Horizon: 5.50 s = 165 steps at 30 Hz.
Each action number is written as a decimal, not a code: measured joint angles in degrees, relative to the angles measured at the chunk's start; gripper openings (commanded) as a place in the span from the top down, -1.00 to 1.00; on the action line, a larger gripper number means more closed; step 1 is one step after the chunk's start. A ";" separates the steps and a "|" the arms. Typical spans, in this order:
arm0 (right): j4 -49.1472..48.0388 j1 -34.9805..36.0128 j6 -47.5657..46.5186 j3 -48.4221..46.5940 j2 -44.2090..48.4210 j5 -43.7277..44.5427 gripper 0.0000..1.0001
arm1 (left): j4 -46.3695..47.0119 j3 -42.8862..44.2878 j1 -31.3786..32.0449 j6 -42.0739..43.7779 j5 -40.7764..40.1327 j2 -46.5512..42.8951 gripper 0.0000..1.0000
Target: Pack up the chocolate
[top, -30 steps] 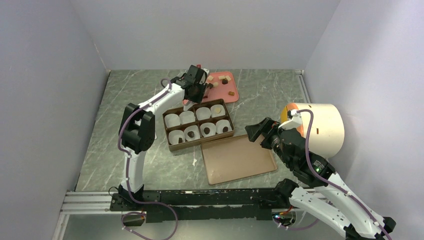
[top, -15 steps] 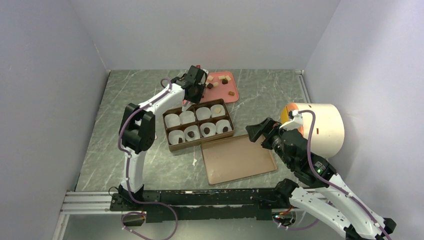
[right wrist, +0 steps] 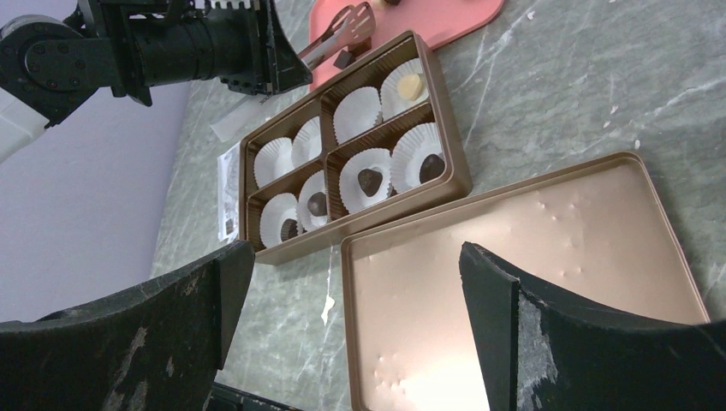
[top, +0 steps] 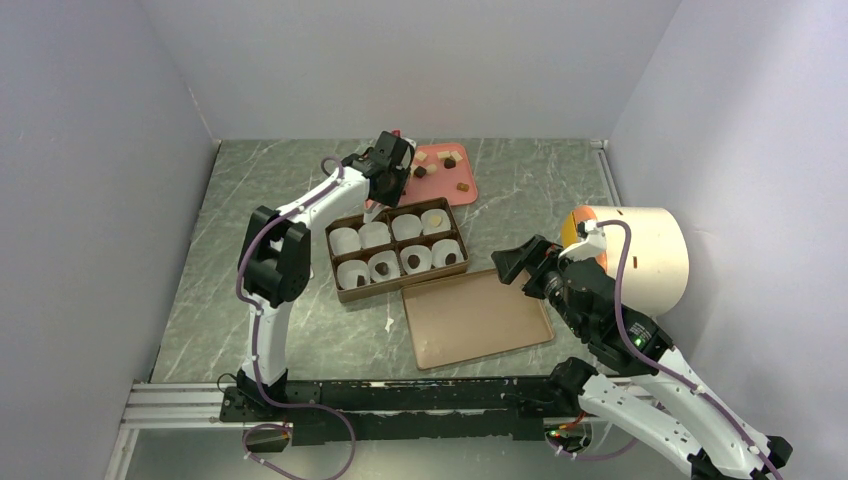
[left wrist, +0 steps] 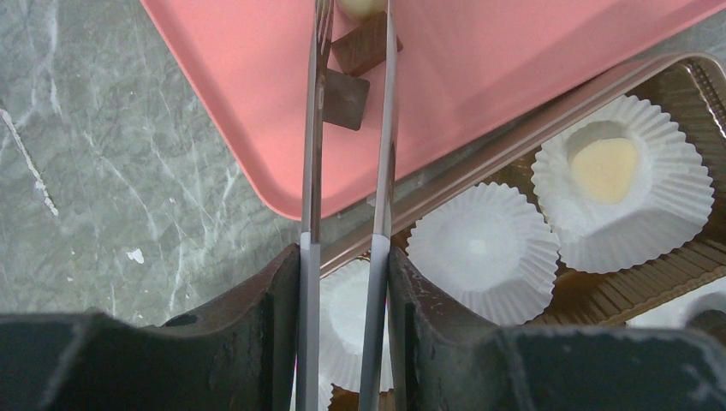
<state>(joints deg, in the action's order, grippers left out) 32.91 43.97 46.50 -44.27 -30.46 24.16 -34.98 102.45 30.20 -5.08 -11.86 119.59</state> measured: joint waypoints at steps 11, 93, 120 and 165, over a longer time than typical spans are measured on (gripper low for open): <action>0.02 -0.02 0.00 0.00 0.20 0.04 -0.92 | -0.02 0.00 0.00 -0.31 -0.04 -0.02 0.50; 0.02 0.00 -0.24 0.00 -0.50 -0.02 -0.92 | -10.97 -17.00 7.13 -1.79 3.45 -24.11 0.22; 0.11 0.00 -0.24 0.00 1.05 0.00 -0.91 | -9.64 -17.00 7.13 -2.47 3.39 -23.10 0.20; 0.57 -0.02 0.24 -0.02 1.70 0.04 -0.91 | 5.64 -0.22 2.69 1.27 -1.55 -1.75 0.22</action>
<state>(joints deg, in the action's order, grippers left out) 33.47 43.94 46.74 -44.29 -28.75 24.21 -29.34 102.24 32.88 -3.81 -13.41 117.84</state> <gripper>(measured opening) 0.958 0.405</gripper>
